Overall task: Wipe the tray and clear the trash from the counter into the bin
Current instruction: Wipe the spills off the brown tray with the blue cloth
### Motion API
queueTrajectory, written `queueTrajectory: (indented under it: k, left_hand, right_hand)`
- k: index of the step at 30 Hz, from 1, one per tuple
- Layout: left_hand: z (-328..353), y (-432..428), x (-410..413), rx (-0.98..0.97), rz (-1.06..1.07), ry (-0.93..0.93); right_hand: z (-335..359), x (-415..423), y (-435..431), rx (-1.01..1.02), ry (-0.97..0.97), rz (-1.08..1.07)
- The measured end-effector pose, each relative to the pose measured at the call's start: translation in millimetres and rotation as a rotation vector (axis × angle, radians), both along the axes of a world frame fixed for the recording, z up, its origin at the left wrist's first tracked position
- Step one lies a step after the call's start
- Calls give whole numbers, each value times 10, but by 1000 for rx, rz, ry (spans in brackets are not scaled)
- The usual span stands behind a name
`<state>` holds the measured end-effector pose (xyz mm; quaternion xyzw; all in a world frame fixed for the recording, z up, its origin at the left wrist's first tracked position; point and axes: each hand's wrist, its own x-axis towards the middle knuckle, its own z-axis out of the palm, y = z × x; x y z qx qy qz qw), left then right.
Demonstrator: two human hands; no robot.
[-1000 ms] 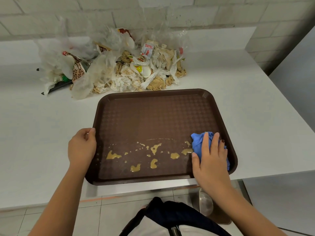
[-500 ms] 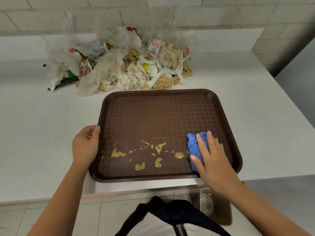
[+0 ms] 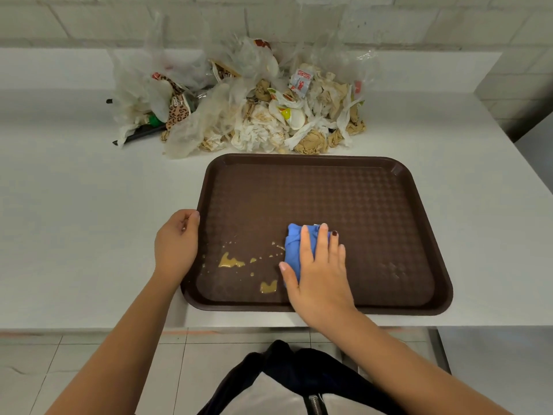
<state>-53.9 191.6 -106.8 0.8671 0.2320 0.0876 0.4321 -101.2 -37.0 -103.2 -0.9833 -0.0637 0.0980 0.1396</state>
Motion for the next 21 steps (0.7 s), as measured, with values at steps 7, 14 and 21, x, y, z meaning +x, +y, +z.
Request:
queueTrajectory:
  k: [7,14,21]
  left_hand:
    - [34,186,92,-58,-134,121]
    - [85,280,164,-94,-222,190]
    - [79,265,175,-113,-196,146]
  right_hand:
    - [-4,146,525,-14,19,166]
    - [31,309,871,54,20,351]
    - [54,377,1028,118,-3,499]
